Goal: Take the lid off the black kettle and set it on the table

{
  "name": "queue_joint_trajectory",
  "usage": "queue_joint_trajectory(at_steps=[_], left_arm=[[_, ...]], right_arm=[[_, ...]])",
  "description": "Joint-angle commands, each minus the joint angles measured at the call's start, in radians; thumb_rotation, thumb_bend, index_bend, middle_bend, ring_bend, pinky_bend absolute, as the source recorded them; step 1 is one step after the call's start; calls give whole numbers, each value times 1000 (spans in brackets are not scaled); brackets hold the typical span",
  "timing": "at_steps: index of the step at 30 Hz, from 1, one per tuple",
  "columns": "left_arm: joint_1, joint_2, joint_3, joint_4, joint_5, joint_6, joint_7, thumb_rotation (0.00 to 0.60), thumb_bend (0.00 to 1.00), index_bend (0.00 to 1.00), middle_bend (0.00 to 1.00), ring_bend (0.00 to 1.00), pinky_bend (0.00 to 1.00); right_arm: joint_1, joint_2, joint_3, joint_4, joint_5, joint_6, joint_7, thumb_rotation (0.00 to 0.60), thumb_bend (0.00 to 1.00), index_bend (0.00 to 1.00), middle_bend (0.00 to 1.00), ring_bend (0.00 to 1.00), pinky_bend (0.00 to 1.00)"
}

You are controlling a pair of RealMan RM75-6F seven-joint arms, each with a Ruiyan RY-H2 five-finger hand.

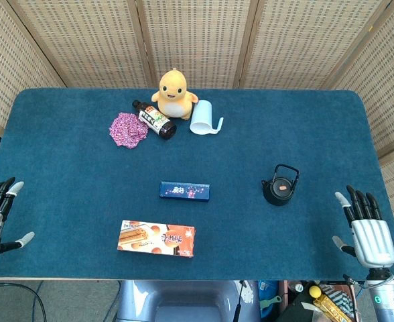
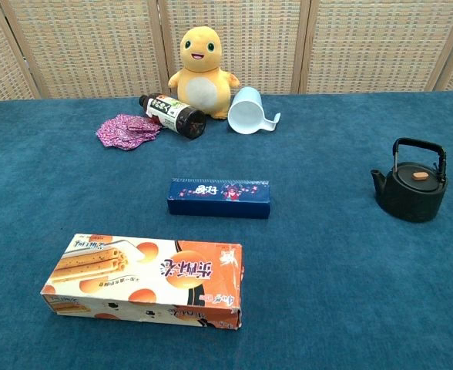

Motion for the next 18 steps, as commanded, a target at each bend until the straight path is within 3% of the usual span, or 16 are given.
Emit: queue_joint_trajectory(at_steps=[1,6,12,14,18], left_arm=[[1,0,-1,0,-1,1,0,600,159,0,0,0,0],[1,-1,-1,1,-2,0,4,600,160,0,0,0,0],[-7,-13,-9,9,-22,-16,24,600,159,0,0,0,0],[-7,-15,-9,10,-26,-18,27,600,160,0,0,0,0],[-12,-20,-14,15,-43,-30,36,600,159,0,0,0,0]], right_arm=[[-4,-2,6,5,1,-4,2,600,0,0,0,0,0],[6,-10,26,14,-11,-30,29,600,0,0,0,0,0],[124,-20,121,-3,30,-173,-11,600,15,8,0,0,0],[142,-19,140,-18,55,-206,-5,600,79,57,0,0,0],[241,-34,225,-36,221,-399,38,600,295,245,0,0,0]])
